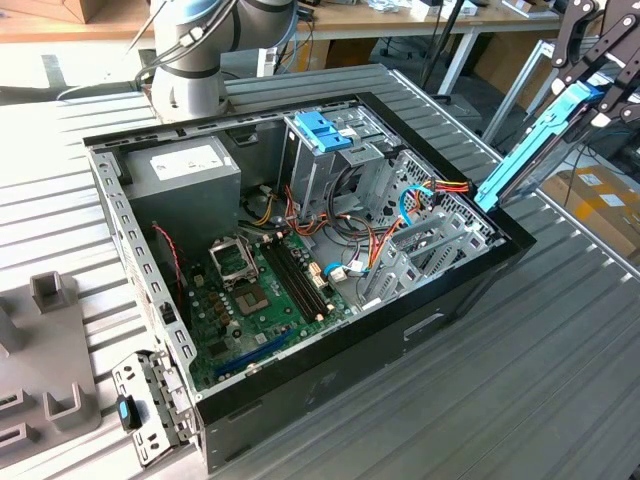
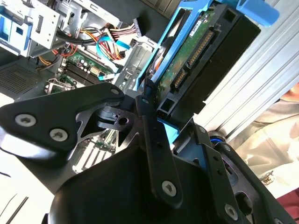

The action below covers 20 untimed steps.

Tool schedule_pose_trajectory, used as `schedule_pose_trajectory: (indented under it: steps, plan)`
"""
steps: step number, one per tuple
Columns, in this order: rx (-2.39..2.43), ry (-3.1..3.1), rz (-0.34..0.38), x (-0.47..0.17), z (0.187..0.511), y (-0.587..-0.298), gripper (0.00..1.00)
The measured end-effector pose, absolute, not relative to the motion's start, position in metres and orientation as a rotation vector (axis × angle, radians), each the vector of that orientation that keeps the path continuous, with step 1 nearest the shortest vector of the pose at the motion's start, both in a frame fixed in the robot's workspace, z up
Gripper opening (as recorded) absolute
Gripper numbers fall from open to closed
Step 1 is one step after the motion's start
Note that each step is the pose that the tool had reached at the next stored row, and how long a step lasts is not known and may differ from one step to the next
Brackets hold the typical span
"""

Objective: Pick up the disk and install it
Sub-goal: 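Insert the disk into the insertion slot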

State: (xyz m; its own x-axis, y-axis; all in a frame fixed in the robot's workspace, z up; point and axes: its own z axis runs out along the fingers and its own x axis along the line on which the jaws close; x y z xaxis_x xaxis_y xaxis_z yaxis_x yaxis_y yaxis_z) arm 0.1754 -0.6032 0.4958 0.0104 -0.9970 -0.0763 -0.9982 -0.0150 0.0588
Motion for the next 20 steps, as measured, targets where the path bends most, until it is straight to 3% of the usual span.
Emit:
schedule_pose_trajectory:
  steps: [20]
  plan:
    - [-2.225, 2.196, 0.15, 0.1656, 0.4954, -0.6032, 0.37]
